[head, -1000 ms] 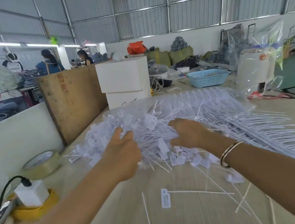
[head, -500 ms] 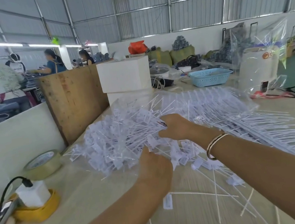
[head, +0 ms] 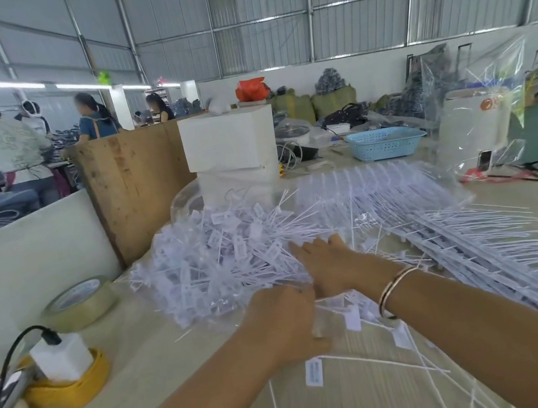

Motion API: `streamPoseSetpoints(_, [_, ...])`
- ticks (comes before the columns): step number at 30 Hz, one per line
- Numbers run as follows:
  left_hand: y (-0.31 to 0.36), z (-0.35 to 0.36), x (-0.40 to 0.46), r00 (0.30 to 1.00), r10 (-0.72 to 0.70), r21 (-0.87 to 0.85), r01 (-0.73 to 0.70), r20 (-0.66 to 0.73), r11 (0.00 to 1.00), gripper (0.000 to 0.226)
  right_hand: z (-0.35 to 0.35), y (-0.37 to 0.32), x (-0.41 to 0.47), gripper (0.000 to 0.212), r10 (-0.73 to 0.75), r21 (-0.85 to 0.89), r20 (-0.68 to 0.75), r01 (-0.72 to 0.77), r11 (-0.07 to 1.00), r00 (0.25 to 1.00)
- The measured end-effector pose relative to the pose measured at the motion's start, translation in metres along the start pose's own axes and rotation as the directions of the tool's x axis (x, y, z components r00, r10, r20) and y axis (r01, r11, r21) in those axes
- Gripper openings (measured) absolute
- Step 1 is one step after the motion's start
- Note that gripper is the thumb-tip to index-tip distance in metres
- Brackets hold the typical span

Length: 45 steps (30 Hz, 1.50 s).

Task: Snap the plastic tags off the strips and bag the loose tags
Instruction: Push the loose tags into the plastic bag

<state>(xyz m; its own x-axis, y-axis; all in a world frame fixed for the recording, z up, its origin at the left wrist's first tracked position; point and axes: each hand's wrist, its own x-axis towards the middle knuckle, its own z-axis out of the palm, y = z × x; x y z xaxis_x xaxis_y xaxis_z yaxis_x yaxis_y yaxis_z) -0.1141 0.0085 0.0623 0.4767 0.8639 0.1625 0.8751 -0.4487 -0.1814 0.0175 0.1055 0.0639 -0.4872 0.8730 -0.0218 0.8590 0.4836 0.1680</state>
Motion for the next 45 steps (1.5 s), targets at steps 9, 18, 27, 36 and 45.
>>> streamPoseSetpoints(9, [-0.006,-0.004,0.006,0.972,0.049,-0.433,-0.148,-0.232,0.889,0.014,-0.035,0.070,-0.067,0.025,0.212,0.728,-0.224,0.019,0.685,0.951])
streamPoseSetpoints(18, [0.003,-0.004,0.019,0.996,-0.081,0.008,0.081,0.031,0.997,0.018,0.006,0.094,-0.088,0.017,0.269,0.649,0.224,-0.350,0.675,0.937])
streamPoseSetpoints(27, [-0.020,0.003,0.023,0.942,-0.332,0.251,0.311,0.047,0.917,0.028,0.035,0.108,-0.099,0.074,0.267,0.458,0.286,-0.376,0.806,0.920])
streamPoseSetpoints(36, [0.004,-0.030,0.015,0.961,-0.130,0.105,0.160,-0.245,0.982,0.033,0.028,0.064,-0.106,0.054,0.226,0.285,0.184,-0.272,0.919,0.957])
streamPoseSetpoints(45, [0.052,0.021,-0.018,0.850,0.505,-0.081,-0.520,-0.152,0.850,0.069,0.043,0.102,-0.035,0.050,0.284,0.495,0.114,-0.302,0.815,0.952])
